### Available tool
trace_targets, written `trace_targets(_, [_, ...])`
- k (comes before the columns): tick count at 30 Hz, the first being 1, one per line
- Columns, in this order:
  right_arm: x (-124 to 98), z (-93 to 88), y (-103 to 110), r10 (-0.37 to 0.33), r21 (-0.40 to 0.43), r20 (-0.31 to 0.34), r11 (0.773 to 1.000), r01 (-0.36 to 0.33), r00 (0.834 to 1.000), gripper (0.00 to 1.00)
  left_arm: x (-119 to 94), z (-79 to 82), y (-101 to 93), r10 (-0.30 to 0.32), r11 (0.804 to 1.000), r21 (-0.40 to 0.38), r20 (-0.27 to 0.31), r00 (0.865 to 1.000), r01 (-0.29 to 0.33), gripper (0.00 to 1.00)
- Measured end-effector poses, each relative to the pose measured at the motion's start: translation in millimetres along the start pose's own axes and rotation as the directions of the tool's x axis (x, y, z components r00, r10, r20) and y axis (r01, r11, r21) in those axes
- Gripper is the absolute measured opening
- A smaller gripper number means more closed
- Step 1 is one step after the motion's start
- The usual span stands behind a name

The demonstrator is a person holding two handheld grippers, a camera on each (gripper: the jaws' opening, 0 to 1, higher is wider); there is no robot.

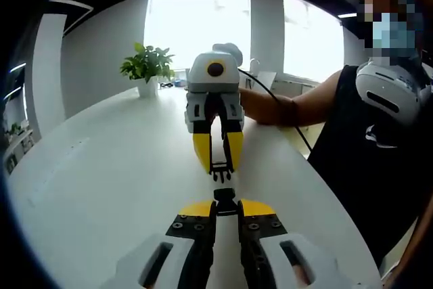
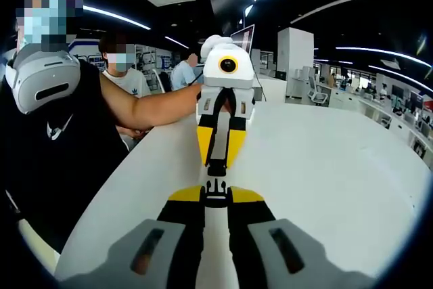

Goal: Snap the two parts of the plastic buckle together until the buckle closes and remains connected.

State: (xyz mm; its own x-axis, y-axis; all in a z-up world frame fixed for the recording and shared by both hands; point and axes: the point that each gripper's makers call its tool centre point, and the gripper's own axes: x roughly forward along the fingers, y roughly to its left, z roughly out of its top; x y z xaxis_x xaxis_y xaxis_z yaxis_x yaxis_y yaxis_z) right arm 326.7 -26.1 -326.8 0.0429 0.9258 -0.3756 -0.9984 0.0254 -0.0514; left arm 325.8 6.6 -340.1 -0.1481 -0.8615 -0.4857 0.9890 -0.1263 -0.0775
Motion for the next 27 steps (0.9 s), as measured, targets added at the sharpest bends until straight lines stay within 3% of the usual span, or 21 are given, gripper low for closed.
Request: trace_targets(27, [2.0,1.4,2.0,-0.006,-0.003,0.003,1.000,0.006,1.000,0.11,1.6,3.0,1.7,0.004,1.000,-0.003,0.017,1.000,-0.004,0.11])
